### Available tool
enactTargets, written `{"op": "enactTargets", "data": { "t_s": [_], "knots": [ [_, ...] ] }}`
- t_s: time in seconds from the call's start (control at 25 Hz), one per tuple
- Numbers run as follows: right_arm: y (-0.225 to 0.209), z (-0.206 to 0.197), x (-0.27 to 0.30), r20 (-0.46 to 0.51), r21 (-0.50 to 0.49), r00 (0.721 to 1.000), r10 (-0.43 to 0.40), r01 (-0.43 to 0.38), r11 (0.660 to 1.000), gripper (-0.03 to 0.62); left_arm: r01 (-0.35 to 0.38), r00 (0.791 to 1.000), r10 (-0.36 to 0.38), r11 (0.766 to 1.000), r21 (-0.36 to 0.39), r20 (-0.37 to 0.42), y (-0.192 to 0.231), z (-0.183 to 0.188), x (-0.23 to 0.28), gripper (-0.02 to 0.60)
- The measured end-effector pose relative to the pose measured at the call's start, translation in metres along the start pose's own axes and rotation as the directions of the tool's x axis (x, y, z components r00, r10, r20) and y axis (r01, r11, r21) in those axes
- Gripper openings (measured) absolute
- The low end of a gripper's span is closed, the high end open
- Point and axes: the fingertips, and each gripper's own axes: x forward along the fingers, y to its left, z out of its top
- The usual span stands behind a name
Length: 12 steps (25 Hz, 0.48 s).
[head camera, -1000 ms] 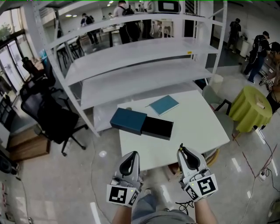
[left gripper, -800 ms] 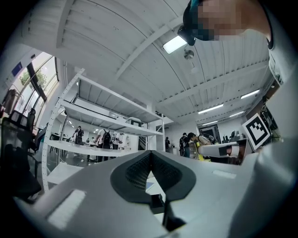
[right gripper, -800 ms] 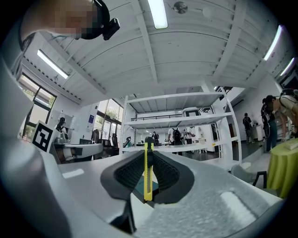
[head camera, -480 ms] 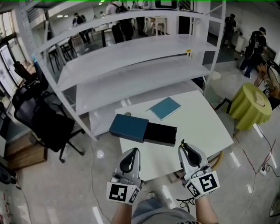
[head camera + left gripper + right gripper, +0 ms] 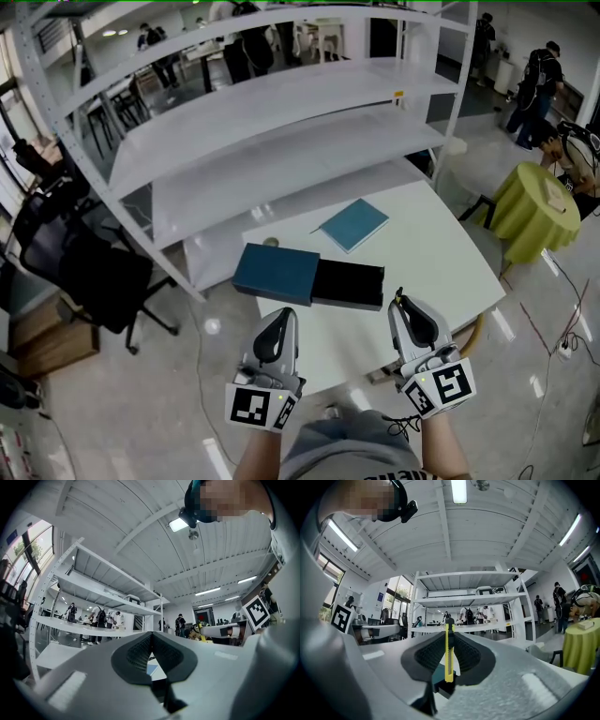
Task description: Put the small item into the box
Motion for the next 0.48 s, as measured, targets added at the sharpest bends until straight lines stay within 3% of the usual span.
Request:
{"op": "enactTargets", "data": {
  "t_s": [0.48],
  "knots": [
    [-0.021, -0.016, 0.024, -0.064, 0.005, 0.998, -0.008, 0.009, 1.000, 0.058, -0.004, 1.000, 0.003, 1.000, -0.022, -0.025, 0.014, -0.009, 0.022, 0.015]
  ]
}}
